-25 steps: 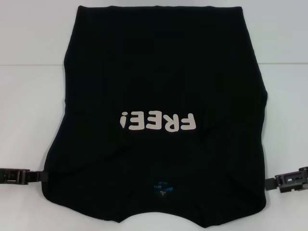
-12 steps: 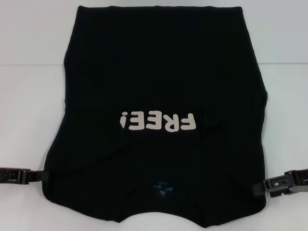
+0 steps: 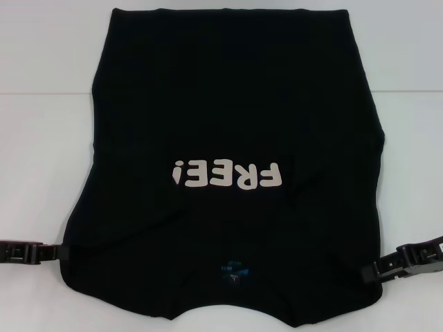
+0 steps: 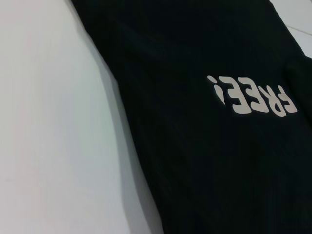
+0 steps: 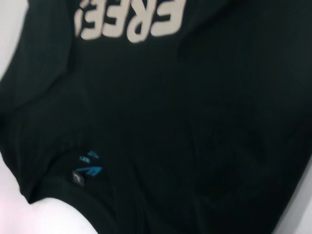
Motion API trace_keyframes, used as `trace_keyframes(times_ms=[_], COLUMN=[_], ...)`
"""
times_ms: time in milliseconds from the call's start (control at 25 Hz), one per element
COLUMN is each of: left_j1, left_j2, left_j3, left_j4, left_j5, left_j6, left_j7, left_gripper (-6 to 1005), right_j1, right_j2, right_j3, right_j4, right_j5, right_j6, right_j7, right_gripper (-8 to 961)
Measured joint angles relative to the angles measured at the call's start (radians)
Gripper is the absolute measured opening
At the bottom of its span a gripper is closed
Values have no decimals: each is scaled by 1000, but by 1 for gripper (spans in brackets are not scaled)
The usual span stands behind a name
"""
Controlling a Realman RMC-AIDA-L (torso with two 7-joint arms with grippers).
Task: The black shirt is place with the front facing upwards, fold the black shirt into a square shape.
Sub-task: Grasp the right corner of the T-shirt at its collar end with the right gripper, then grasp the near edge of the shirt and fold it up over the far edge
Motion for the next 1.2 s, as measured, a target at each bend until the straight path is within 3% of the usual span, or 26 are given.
trace_keyframes(times_ms=[120, 520, 760, 960, 1200], left_j1=[0, -3, -3, 8, 36], left_j2=[0, 2, 8, 12, 8], left_j3=[0, -1, -23, -99, -161], left_j4=[2, 2, 0, 3, 0], left_j5=[0, 0, -5, -7, -7], left_j6=[2, -1, 38, 134, 214], left_j7=[0, 0, -7, -9, -10], left_gripper=[9, 12, 14, 15, 17], right_j1=[2, 11, -38, -116, -200], right_j2=[8, 11, 22, 51, 64], right_j3=[-20, -31, 25, 112, 235], right_j4=[-15, -20, -42, -135, -201], right_j5=[0, -12, -4, -1, -1], right_j6=[9, 33, 23, -33, -118], right_j7=[19, 31, -22, -79, -160], right_gripper=[527, 297, 74, 50, 51])
